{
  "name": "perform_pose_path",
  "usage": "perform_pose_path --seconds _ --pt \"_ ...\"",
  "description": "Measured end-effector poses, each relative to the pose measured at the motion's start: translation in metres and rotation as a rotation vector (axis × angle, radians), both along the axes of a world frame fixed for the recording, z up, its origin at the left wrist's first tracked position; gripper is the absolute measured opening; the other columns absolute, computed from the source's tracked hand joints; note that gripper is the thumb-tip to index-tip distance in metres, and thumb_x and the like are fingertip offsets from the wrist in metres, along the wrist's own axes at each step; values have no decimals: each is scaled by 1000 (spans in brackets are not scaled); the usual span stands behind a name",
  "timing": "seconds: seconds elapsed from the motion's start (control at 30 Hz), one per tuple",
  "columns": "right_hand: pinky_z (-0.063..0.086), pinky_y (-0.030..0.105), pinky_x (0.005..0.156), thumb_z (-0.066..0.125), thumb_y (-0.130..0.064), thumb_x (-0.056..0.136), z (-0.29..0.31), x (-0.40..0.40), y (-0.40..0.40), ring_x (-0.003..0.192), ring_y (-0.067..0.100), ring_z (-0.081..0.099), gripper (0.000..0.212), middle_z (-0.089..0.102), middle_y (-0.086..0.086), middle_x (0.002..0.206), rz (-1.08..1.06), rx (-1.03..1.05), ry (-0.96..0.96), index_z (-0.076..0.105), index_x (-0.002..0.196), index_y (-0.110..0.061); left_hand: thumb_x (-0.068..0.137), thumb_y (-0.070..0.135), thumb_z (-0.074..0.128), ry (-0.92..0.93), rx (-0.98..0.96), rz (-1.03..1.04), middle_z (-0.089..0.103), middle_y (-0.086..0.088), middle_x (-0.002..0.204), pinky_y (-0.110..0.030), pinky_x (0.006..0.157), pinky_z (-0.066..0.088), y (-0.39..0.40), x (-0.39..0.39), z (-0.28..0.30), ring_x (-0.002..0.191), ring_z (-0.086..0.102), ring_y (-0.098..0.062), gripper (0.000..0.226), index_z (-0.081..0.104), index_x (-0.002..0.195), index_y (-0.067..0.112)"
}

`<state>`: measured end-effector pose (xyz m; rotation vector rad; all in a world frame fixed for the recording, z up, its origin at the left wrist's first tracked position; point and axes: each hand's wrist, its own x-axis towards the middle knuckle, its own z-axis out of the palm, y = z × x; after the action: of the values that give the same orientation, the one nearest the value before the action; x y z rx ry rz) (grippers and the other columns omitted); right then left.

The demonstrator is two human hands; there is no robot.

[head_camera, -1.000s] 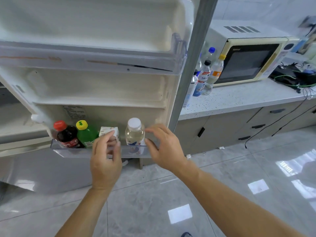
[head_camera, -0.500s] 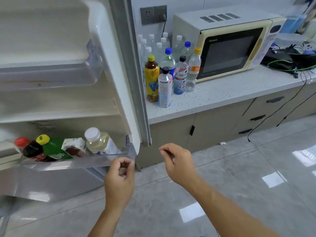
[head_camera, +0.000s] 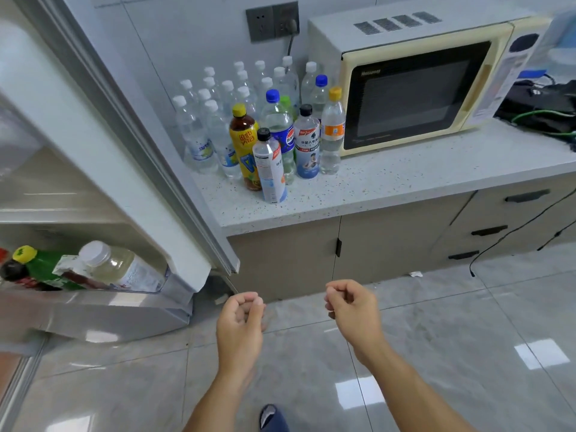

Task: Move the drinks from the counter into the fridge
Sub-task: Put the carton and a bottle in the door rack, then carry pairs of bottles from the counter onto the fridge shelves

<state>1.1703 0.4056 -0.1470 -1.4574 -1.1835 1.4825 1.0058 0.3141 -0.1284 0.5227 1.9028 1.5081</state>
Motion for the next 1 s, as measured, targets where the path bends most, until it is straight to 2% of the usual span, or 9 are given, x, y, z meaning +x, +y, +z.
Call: perform_pose_path --seconds 0.17,0.33,0.47,0.57,0.63,0.7,0.8,0.9,1.0 --pt "54 23 61 63 -10 92 -8 -1 40 64 7 64 16 70 -1 67 -5 -66 26 73 84 -20 94 11 63 36 2 12 71 -5 90 -22 61 57 38 -2 0 76 68 -7 13 64 104 19" --pt "54 21 58 63 -8 92 -6 -10 91 60 8 59 15 63 0 63 -25 -80 28 72 86 -17 93 11 64 22 34 23 69 -9 94 -22 61 56 99 -16 -5 80 68 -9 15 62 105 21" --pt "55 24 59 63 -9 94 3 -20 138 65 14 60 8 64 5 73 -87 -119 42 71 93 -12 93 18 64 -20 35 33 69 1 102 -19 64 54 156 -27 0 82 68 -2 19 59 106 30" --pt "54 26 60 64 -11 94 9 -36 173 66 16 60 8 63 6 75 -80 -112 34 71 98 -10 91 20 67 -3 43 18 65 9 114 -16 65 51 194 -42 7 96 66 -3 30 55 115 33" --pt "52 28 60 65 -13 93 13 -47 196 64 15 58 12 62 4 75 -57 -77 29 69 104 -12 89 20 69 39 36 11 59 11 124 -14 71 47 217 -53 11 109 61 -7 43 51 126 33" --pt "54 30 65 66 -19 91 18 -54 216 70 14 60 21 64 -2 86 -26 -17 -29 65 112 -20 87 21 72 73 26 25 54 11 131 -12 74 43 234 -63 14 115 57 -8 54 46 134 32" --pt "52 23 74 70 -28 89 29 -62 246 94 6 62 40 61 -8 114 61 173 -206 54 125 -29 82 28 76 154 11 38 52 13 135 -10 73 40 253 -75 18 116 55 -7 64 44 137 33" --pt "47 23 87 74 -29 87 47 -75 277 109 5 53 60 49 -13 129 164 436 -316 44 138 -25 80 30 79 184 8 39 50 16 134 -8 72 37 268 -82 24 107 53 4 67 44 137 33" --pt "43 24 96 77 -22 84 73 -89 308 120 8 47 65 48 -10 133 251 728 -358 44 139 -19 76 34 83 191 24 53 51 24 126 -11 76 39 277 -83 31 100 49 16 67 45 131 37"
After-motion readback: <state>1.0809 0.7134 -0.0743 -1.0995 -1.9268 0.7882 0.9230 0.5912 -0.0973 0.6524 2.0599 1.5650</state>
